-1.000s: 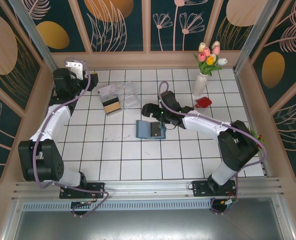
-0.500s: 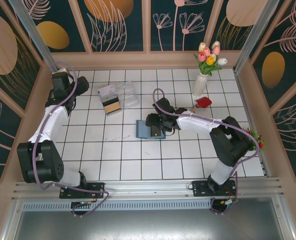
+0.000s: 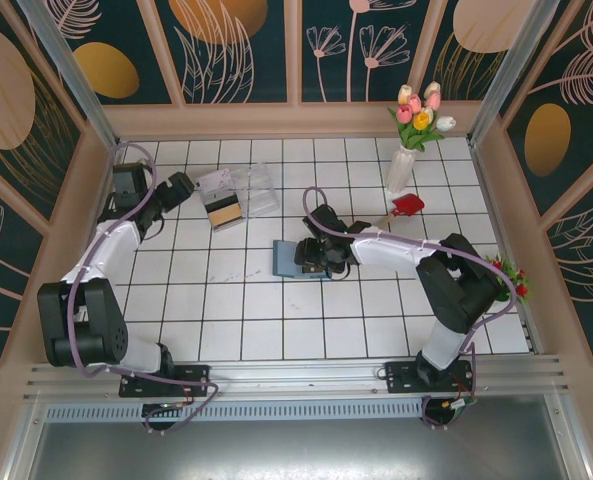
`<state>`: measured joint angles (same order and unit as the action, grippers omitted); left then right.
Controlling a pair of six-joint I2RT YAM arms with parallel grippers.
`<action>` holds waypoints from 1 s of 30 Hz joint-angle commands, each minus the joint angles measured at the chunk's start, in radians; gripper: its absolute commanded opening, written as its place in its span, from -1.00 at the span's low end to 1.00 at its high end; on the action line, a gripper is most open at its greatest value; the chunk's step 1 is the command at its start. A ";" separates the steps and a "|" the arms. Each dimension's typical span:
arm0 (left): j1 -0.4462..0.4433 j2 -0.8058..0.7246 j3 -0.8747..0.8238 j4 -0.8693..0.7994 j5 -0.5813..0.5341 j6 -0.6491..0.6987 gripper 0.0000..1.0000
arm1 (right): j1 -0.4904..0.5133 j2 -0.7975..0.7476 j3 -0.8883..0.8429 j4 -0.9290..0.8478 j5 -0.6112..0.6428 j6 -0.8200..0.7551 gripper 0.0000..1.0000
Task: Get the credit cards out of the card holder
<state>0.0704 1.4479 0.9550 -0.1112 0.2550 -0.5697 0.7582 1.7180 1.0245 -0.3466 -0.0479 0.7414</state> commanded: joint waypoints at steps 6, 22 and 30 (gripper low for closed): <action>-0.174 -0.061 -0.128 0.060 0.201 -0.191 0.34 | -0.024 0.030 -0.051 0.086 -0.109 -0.017 0.08; -0.601 0.120 -0.059 0.161 0.214 -0.396 -0.36 | -0.071 -0.002 -0.099 0.146 -0.152 -0.025 -0.14; -0.649 0.257 -0.045 0.203 0.207 -0.423 -0.52 | -0.072 0.018 -0.098 0.125 -0.153 -0.025 -0.29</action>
<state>-0.5751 1.6802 0.8875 0.0574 0.4633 -0.9718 0.6903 1.7325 0.9405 -0.2070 -0.1925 0.7300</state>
